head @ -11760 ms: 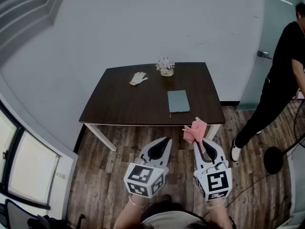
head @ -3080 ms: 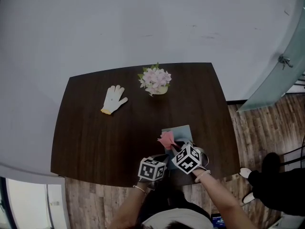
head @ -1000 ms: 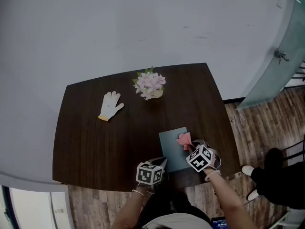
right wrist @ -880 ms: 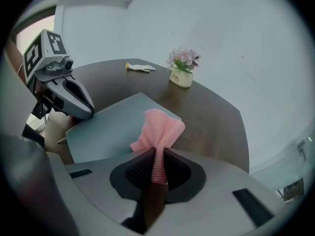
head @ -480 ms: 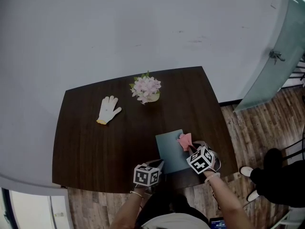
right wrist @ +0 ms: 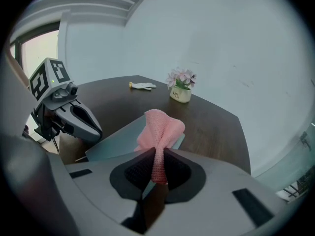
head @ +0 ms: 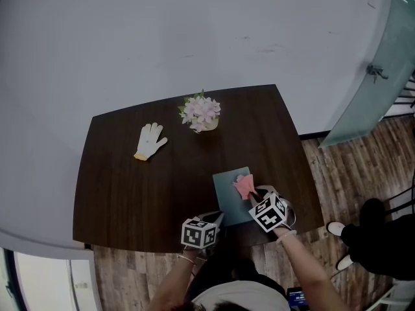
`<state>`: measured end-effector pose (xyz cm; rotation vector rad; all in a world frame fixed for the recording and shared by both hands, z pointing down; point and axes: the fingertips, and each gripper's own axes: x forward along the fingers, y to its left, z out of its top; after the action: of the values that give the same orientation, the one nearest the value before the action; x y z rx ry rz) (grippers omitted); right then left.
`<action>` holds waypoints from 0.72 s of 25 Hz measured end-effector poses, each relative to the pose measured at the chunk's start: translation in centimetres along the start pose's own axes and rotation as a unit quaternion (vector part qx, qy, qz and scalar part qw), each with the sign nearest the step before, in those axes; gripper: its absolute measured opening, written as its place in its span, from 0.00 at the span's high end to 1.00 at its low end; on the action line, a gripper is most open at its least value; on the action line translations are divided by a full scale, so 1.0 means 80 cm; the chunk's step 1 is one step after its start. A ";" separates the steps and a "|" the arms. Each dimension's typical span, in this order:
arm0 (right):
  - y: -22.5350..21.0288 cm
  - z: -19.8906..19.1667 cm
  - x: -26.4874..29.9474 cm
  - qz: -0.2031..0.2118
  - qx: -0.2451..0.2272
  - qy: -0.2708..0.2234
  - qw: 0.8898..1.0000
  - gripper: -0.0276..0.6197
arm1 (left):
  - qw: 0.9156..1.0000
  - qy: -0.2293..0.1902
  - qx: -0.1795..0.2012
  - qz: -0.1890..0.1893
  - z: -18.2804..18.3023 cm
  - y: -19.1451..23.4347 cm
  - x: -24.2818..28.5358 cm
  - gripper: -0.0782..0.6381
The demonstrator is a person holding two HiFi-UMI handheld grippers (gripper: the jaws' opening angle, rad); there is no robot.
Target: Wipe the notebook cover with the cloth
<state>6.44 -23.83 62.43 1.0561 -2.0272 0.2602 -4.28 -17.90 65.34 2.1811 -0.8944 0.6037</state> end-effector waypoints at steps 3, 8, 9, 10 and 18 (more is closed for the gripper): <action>0.023 0.006 0.000 0.018 -0.003 -0.007 1.000 0.88 | 1.000 -0.005 -0.002 0.001 -0.001 -0.005 -0.004 0.86; 0.065 0.018 0.005 0.051 -0.013 -0.014 0.998 0.88 | 1.000 -0.009 -0.006 -0.002 -0.005 -0.013 -0.010 0.86; 0.071 0.021 0.005 0.057 -0.015 -0.015 0.998 0.88 | 1.000 -0.009 -0.006 -0.002 -0.005 -0.015 -0.011 0.86; 0.077 0.024 0.006 0.062 -0.018 -0.016 0.998 0.88 | 1.000 -0.009 -0.007 -0.002 -0.006 -0.016 -0.011 0.86; 0.124 0.030 0.025 0.108 -0.024 -0.007 0.994 0.88 | 1.000 -0.008 -0.019 -0.007 -0.017 -0.018 -0.017 0.86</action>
<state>-3.11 -20.00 64.09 0.8115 -2.1523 0.3147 -4.32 -15.59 64.80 2.1598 -0.8925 0.5587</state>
